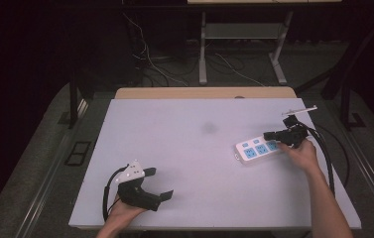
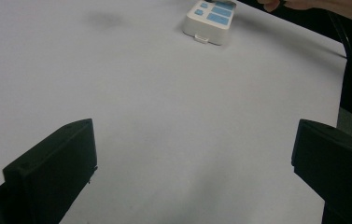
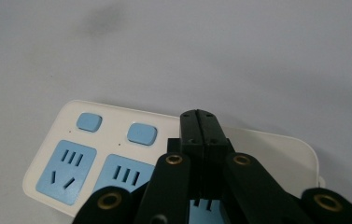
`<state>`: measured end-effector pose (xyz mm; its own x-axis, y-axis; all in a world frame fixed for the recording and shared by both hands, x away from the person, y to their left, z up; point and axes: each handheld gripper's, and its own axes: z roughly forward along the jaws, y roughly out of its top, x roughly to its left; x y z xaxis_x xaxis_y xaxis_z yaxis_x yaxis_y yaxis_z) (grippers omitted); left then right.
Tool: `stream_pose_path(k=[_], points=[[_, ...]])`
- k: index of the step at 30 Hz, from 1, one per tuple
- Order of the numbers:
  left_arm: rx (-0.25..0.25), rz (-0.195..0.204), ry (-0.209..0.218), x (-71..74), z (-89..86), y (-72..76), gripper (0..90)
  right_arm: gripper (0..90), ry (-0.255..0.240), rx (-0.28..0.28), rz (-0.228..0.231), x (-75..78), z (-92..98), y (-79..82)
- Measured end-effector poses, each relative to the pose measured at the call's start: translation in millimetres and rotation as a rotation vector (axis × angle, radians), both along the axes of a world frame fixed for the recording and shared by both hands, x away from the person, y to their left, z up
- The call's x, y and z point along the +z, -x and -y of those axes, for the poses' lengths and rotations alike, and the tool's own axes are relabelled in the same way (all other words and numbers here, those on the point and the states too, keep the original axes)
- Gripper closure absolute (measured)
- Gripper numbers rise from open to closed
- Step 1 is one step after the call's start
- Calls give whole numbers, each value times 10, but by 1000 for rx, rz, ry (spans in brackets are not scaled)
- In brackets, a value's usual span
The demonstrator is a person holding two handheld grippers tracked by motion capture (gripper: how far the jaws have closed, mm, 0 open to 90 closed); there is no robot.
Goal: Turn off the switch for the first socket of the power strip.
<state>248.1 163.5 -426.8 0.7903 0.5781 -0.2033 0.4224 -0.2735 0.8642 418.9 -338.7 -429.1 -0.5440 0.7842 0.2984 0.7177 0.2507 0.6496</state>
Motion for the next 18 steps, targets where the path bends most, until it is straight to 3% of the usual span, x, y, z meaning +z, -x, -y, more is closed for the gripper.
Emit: stream_pose_path(k=[4,9,18], points=[[-2,0,1,2,0,6,0,900,9,-9,-1,-3,-6,-5],[0,-2,-1,-4,-7,-7,0,900,-21,-5,7,-29,25,-1],[2,-9,-3,-14,-5,-19,0,900,34,0,9,20,-34,-2]])
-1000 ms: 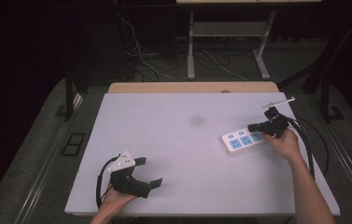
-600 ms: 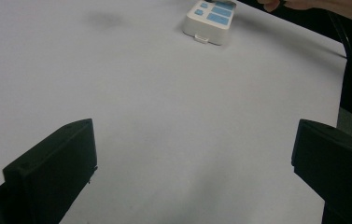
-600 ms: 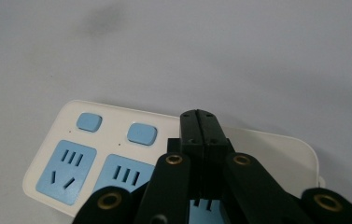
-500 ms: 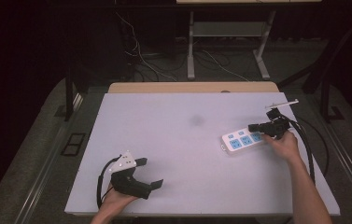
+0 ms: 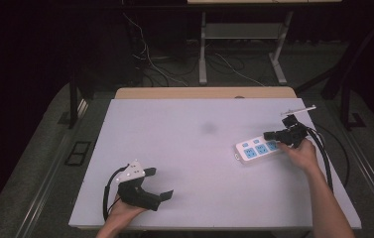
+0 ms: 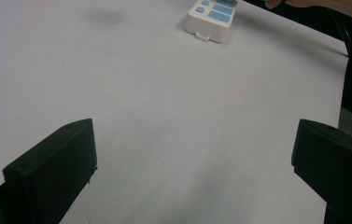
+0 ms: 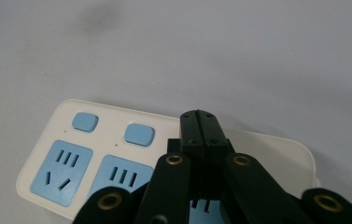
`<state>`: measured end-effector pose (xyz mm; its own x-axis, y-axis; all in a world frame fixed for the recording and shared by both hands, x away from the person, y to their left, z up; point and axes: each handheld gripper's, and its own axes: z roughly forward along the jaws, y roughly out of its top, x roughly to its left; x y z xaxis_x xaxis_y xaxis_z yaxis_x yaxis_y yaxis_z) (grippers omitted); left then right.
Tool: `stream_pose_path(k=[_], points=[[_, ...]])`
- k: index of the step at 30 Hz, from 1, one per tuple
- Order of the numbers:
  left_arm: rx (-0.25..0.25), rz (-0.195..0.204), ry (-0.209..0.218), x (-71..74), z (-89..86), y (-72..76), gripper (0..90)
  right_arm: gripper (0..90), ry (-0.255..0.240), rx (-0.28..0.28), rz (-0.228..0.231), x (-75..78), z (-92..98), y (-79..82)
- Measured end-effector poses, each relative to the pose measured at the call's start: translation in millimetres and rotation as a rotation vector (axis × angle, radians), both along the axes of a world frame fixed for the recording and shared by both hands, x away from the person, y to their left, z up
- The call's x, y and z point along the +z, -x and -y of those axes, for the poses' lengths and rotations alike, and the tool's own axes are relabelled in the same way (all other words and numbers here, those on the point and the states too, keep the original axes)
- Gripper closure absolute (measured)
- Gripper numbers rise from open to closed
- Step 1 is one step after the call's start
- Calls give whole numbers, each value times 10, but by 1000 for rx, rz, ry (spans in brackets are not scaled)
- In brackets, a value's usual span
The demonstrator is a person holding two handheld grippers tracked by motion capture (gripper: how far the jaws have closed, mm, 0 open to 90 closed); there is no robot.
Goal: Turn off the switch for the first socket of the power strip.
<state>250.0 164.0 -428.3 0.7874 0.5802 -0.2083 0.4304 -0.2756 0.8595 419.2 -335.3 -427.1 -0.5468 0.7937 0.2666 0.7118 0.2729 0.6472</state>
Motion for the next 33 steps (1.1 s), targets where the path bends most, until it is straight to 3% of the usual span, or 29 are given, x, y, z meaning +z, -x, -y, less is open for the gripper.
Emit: stream_pose_path(k=[9,11,14,33], points=[[5,-1,4,2,-8,-6,0,900,5,-5,-32,26,-11,-23],[4,-1,5,3,-6,-3,0,900,-20,-5,-30,43,-4,-21],[3,0,5,4,-6,-3,0,900,21,-2,-40,83,-32,-19],[0,0,8,9,-1,8,0,900,-31,-37,6,393,78,133]])
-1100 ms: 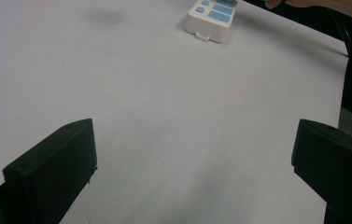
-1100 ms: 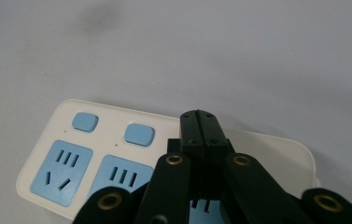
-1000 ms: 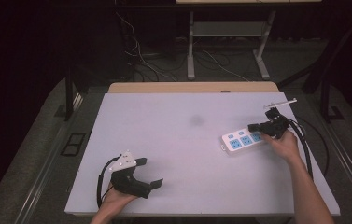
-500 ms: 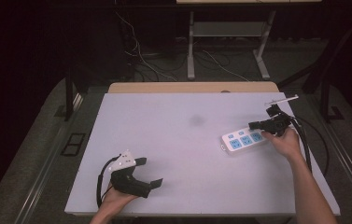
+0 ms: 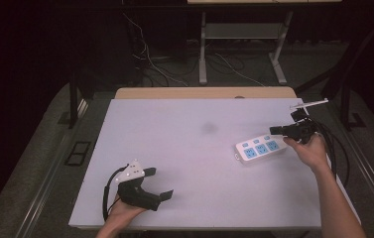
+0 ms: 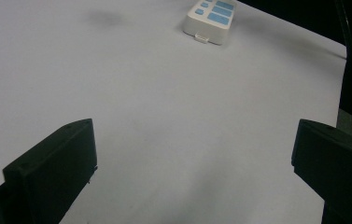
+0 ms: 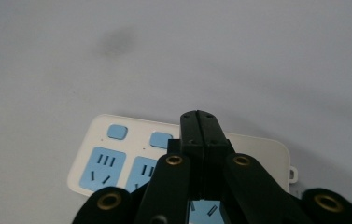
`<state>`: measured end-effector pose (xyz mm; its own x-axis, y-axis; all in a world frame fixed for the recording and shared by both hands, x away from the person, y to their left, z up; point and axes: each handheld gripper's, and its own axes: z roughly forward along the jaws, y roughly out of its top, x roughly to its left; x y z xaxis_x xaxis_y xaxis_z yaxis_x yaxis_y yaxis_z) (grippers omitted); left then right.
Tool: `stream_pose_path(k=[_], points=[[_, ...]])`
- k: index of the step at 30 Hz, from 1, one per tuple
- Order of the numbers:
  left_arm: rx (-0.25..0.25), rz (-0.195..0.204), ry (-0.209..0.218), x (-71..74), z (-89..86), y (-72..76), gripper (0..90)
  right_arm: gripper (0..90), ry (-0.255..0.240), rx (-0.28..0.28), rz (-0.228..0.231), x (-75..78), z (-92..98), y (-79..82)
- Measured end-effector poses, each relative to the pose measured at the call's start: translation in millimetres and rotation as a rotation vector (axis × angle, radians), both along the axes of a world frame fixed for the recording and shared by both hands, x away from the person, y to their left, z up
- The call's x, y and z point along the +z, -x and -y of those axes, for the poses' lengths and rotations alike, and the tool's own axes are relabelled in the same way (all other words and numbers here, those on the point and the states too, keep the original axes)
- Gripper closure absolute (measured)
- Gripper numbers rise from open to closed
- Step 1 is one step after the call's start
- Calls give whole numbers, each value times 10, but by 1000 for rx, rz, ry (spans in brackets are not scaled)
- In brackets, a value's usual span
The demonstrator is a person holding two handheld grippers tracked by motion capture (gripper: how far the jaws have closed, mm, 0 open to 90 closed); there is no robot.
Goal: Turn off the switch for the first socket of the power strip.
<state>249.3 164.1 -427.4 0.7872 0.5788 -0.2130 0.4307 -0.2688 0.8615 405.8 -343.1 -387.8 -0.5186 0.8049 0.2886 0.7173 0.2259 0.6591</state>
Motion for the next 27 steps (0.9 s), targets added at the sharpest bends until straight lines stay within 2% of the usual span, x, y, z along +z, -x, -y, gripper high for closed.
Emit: stream_pose_path(k=[9,12,13,16,17,19,20,21,22,23,24,25,26,27], points=[[-3,4,2,7,7,10,0,897,-39,7,23,74,-55,163],[-2,3,-3,5,10,7,0,860,-65,5,29,89,-50,213],[-2,2,-4,4,8,4,0,809,-79,-2,31,95,-43,249],[3,1,0,2,0,-3,0,763,-99,-4,34,99,-36,286],[3,1,-1,3,-2,-3,0,693,-117,-10,35,105,-32,326],[2,0,-1,3,2,-2,0,659,-124,-15,41,108,-33,349],[2,0,-1,2,5,-1,0,579,-139,-26,50,112,-32,388],[0,0,-1,1,9,-2,0,579,-139,-26,50,112,-32,388],[-2,1,-4,2,10,-2,0,530,-146,-28,54,113,-31,406],[-2,0,-3,2,12,-1,0,420,-148,-46,55,114,-36,439],[-2,0,-3,3,13,0,0,420,-148,-46,55,114,-36,439],[-1,1,-3,3,14,0,0,372,-151,-56,54,113,-42,456],[-1,0,-3,3,14,-1,0,192,-154,-57,51,109,-55,488],[-1,0,-3,2,14,-1,0,117,-160,-57,51,103,-64,503]])
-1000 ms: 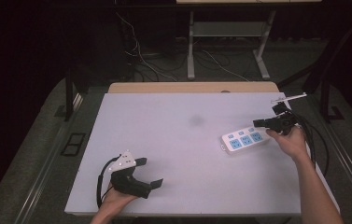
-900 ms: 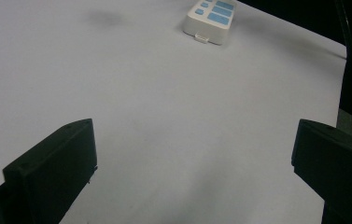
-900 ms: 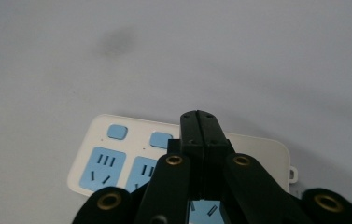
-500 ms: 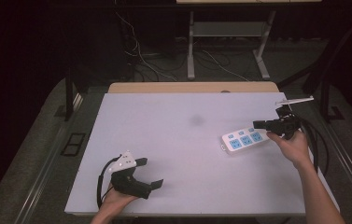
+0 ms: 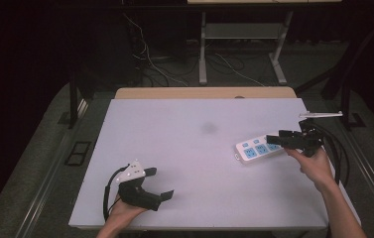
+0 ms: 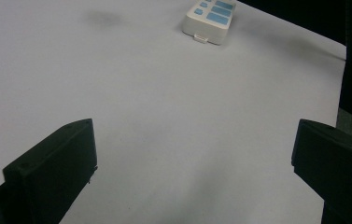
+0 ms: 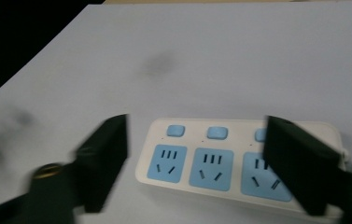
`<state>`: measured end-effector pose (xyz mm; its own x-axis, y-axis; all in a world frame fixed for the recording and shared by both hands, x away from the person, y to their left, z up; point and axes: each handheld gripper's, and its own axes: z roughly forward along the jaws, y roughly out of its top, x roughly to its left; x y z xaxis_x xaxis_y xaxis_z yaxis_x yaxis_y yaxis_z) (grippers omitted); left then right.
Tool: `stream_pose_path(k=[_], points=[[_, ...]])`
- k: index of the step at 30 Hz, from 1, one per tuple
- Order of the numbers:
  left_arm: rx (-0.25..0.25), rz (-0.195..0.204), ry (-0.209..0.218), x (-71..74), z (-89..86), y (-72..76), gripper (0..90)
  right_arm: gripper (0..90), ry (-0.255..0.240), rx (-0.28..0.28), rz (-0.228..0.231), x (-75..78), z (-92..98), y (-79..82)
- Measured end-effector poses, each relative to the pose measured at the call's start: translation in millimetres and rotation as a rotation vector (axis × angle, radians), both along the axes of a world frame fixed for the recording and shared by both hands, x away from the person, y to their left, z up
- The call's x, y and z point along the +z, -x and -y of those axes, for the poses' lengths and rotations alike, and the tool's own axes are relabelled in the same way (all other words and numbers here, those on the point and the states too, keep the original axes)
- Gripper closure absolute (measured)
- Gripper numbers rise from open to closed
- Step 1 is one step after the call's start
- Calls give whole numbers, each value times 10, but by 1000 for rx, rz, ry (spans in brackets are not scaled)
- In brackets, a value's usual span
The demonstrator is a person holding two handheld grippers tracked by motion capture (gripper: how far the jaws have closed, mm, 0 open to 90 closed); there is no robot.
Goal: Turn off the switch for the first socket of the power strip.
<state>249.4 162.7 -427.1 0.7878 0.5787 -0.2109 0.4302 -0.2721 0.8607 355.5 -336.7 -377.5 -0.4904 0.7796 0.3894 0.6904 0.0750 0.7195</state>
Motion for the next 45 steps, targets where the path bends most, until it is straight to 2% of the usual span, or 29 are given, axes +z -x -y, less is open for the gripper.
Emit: stream_pose_path(k=[1,2,3,7,21,36,45], points=[[0,0,1,0,0,0,0,117,0,0,0,0,0,0],[0,-1,0,0,1,0,0,79,-7,-1,1,-4,-4,15],[-1,-1,0,0,2,1,0,4,-11,-5,9,-7,-9,37],[-2,-2,0,-1,3,0,0,4,-14,9,30,-20,-32,130],[-3,-2,-1,-3,10,0,0,4,-42,75,60,-72,-84,455],[-5,-2,-2,-2,9,1,0,4,-50,122,58,-162,-161,657],[-5,-3,0,-1,12,4,0,4,-29,179,50,-288,-275,776]])
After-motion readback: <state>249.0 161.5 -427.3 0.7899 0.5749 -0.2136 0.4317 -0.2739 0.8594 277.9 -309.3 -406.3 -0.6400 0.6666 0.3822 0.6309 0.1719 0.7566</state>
